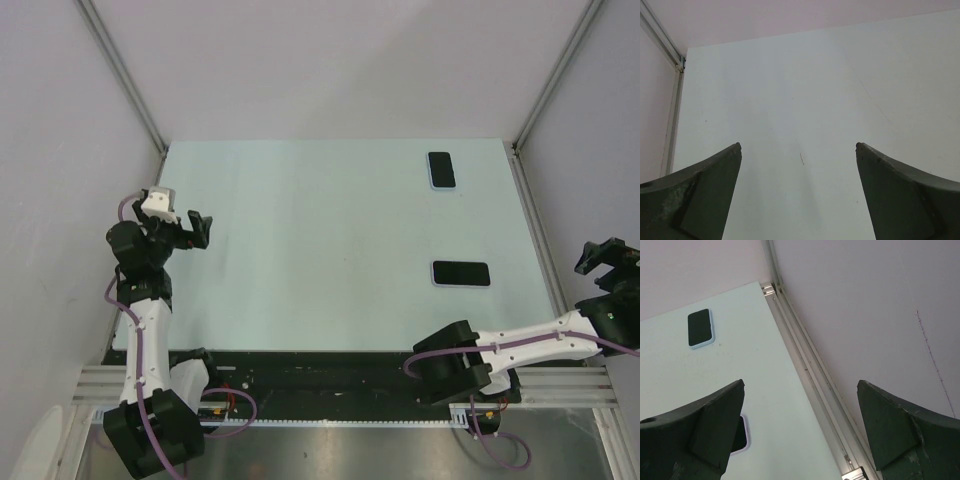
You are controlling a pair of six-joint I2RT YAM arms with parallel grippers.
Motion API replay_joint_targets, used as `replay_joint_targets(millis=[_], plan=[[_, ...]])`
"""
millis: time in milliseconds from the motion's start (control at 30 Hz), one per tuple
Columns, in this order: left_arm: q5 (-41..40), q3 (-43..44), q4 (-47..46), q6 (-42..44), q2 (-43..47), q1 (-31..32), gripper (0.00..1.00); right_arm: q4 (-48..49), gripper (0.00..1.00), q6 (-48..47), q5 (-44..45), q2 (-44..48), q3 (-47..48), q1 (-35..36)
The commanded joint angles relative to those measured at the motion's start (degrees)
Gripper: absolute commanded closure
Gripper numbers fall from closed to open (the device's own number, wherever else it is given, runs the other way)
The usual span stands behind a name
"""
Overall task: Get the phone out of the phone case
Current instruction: Pick up the phone at the center of the board.
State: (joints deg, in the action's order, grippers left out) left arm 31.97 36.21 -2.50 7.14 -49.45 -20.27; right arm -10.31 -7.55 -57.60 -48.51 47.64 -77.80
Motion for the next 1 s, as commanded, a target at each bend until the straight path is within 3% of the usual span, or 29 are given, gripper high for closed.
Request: replay_joint_targets(millis=[0, 467, 800, 967], plan=[[2.9, 0.0, -2.0, 4.1, 1.1, 0.2, 0.0, 0.9, 0.0, -0.4, -0.9, 1.5, -0.4, 0.4], [3.1, -0.3, -2.0, 4.3, 0.8, 0.3, 0.0, -0.4, 0.0, -3.3, -4.5, 0.3, -0.4, 0.5], [2.8, -0.8, -2.0, 5.3, 0.5, 0.7, 0.0, -7.5, 0.0, -16.7, -12.4, -2.0, -0.4, 1.1], [2.9, -1.0, -1.9, 6.0, 0.0, 1.2, 0.0, -14.2, 0.0, -25.0, -8.5, -1.9, -0.4, 6.4]])
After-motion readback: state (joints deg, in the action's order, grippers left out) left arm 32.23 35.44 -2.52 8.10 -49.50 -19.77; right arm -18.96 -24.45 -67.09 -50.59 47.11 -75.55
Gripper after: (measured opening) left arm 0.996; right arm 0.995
